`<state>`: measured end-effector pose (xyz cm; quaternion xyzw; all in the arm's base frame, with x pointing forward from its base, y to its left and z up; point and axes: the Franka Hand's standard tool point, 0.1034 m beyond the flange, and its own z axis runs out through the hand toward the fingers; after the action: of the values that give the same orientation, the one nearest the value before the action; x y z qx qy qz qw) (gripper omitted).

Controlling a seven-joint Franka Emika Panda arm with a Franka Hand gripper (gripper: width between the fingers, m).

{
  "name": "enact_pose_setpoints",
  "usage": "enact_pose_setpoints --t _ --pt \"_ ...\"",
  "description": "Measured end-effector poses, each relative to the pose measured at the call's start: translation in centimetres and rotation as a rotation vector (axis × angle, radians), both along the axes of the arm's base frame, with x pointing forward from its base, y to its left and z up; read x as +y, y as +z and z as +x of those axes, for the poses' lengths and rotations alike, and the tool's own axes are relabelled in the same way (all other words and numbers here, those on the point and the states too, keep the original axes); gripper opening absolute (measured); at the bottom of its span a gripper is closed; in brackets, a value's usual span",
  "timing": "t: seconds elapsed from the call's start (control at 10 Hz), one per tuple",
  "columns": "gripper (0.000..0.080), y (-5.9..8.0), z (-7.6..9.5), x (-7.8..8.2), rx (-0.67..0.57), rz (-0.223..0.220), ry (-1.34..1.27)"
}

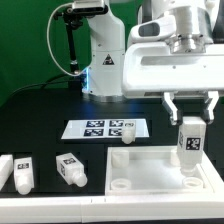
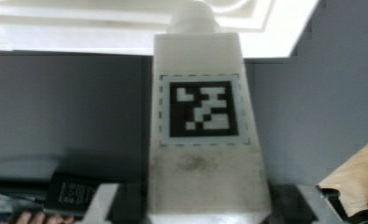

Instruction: Assemble one leg

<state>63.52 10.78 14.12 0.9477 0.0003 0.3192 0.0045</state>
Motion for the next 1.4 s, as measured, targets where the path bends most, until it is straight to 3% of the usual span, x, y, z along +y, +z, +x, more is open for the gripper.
enact_pose_setpoints --t 0.3,0.5,1.0,1.4 --pt "0.0284 -0.8 -0.2 0.0 -0.007 -0.007 0.006" --pt "0.0284 -1.4 -0.2 -0.8 -0.009 -0.01 -0.005" --pt "0.0284 -3.0 -0.8 0.8 0.002 -0.013 0.013" --pt "0.0284 -4.4 -1.0 0.6 0.007 -0.025 0.013"
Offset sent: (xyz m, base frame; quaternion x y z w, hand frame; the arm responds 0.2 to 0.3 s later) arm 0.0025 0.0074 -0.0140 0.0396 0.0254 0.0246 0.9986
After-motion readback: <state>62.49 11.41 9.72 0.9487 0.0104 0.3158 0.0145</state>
